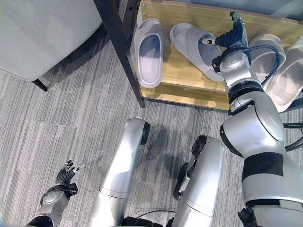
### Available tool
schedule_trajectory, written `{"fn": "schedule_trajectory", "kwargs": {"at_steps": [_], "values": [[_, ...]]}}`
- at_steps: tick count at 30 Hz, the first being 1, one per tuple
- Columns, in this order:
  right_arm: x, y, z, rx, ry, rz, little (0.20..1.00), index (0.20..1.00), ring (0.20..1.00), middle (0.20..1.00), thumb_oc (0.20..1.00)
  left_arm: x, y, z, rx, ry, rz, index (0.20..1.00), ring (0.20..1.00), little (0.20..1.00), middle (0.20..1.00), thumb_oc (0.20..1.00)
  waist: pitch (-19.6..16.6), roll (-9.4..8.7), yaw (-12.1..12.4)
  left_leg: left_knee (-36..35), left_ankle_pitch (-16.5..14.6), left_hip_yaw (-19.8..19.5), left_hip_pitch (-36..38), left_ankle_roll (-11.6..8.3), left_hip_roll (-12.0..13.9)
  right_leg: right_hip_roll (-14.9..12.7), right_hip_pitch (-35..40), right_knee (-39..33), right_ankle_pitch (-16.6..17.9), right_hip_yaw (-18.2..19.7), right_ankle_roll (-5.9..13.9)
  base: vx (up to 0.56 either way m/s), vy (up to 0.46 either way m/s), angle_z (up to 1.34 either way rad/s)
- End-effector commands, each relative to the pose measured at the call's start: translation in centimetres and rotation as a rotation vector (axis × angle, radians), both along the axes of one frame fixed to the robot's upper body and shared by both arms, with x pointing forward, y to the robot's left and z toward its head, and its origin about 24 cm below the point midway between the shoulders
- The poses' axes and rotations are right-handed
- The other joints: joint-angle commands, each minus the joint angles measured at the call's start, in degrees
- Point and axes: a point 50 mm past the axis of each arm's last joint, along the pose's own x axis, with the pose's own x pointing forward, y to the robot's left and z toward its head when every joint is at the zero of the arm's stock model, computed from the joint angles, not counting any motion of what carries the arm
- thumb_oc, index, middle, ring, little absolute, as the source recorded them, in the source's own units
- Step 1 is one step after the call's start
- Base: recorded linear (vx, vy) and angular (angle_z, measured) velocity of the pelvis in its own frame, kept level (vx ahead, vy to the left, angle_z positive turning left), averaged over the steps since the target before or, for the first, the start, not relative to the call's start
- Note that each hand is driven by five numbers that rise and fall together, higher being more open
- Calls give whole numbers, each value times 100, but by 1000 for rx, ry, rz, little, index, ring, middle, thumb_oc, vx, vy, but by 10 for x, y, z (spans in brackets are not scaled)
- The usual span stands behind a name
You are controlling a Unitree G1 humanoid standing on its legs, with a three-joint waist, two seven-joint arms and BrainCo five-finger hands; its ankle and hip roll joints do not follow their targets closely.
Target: Arrange the slippers neatly on the shoe rack.
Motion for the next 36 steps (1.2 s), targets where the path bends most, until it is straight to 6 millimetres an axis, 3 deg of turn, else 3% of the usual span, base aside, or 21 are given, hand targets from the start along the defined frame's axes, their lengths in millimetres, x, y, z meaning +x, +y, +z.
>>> {"fn": "schedule_trajectory", "kwargs": {"at_steps": [1,6,10,17,21,27,33,36], "values": [[-7,-3,36,53,-131,-11,1000,1000,1000,1000,1000,2,-6,2,54,15,-128,1000,1000,1000,1000,1000,129,61,186,-84,-346,109,252,323,121,138,647,468,768,424,-635,0,0,0],[1,19,18,42,-97,48,1000,1000,1000,1000,1000,4,-13,-1,78,42,-193,1000,1000,1000,1000,1000,129,32,61,-13,-354,107,252,305,147,193,625,525,751,459,-638,-24,24,-1],[2,16,3,87,-94,51,1000,1000,1000,1000,1000,14,-12,8,176,18,-260,1000,1000,1000,1000,1000,129,68,47,56,-359,98,252,286,160,201,619,560,770,495,-586,-12,19,-1],[7,36,-17,133,-83,110,1000,1000,1000,1000,1000,25,-18,18,216,-32,-308,1000,1000,1000,1000,1000,129,33,-52,143,-358,93,252,276,172,257,595,651,752,530,-565,-4,-1,-1],[10,60,-36,147,-59,176,1000,1000,1000,1000,1000,22,-21,13,237,0,-339,1000,1000,1000,1000,1000,129,57,-118,259,-360,84,252,277,185,309,598,743,765,518,-545,-23,14,-8],[10,90,-39,113,-85,252,1000,1000,1000,1000,1000,26,-24,12,247,2,-325,1000,1000,1000,1000,1000,128,35,-193,301,-330,78,252,257,174,329,607,768,799,558,-514,-7,7,-2],[3,127,-55,75,-91,369,1000,1000,1000,1000,1000,30,-25,14,272,0,-320,1000,1000,1000,1000,1000,124,-8,-304,352,-321,68,252,231,185,363,653,799,856,579,-487,0,0,0],[1,136,-57,108,-108,395,1000,1000,1000,1000,1000,29,-26,12,278,9,-319,1000,1000,1000,1000,1000,123,-17,-335,384,-319,68,252,228,182,383,666,824,869,573,-481,0,0,0]]}}
